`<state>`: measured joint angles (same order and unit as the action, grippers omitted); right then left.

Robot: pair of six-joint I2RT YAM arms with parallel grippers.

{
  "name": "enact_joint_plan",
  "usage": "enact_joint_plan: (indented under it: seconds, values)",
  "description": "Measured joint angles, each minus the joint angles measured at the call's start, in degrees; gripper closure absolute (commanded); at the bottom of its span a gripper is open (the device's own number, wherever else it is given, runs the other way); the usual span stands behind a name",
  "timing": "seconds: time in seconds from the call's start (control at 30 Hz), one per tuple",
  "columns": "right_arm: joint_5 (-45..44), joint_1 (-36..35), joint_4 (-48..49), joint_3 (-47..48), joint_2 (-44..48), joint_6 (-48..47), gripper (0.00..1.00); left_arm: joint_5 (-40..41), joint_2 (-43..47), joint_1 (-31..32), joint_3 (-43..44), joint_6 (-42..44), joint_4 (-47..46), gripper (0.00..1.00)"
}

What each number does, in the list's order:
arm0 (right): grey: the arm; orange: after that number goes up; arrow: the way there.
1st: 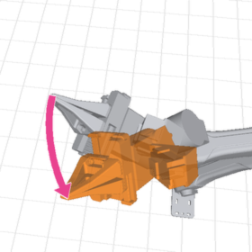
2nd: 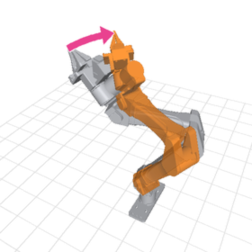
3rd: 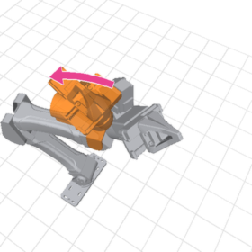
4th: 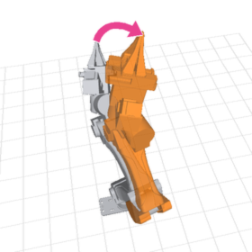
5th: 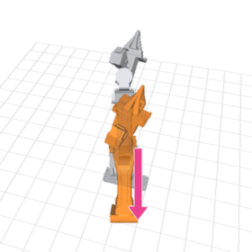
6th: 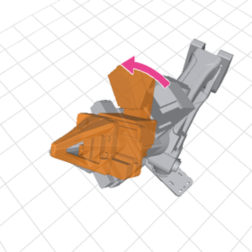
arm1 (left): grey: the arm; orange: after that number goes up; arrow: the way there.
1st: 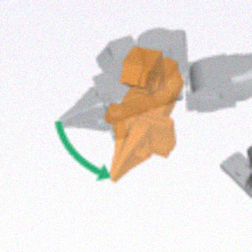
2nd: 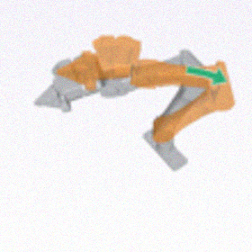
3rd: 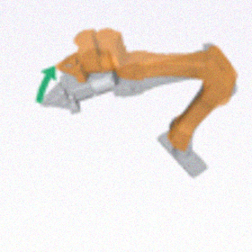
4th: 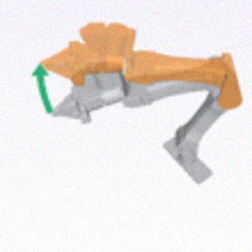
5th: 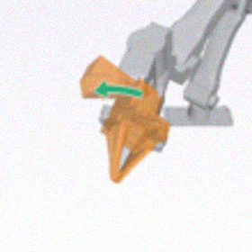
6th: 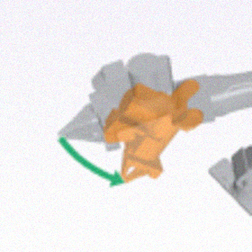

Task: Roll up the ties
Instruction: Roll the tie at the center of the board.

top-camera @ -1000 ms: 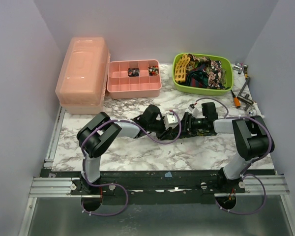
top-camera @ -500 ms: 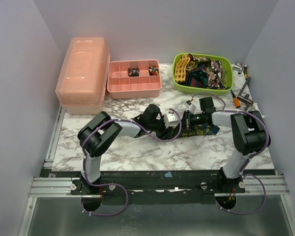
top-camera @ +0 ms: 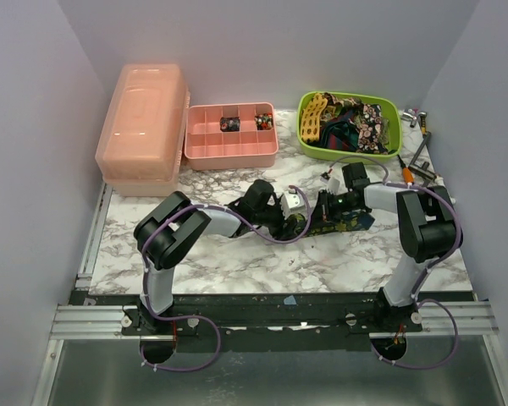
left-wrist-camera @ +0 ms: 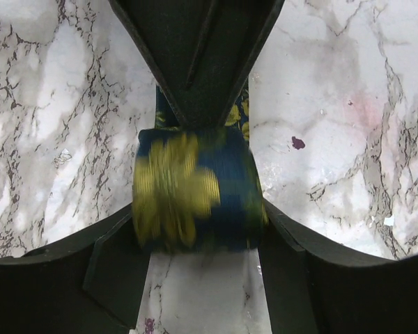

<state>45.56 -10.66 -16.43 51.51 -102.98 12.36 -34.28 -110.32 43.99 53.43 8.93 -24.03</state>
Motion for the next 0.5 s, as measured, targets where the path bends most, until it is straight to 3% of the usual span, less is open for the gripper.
enact_joint_plan:
  seconds: [0.5]
  values:
    - [-2.03, -1.05, -6.03, 5.18, -4.24, -3.5, 1.0, -1.36, -2.38, -0.04, 0.9, 0.85, -4.22, 0.36]
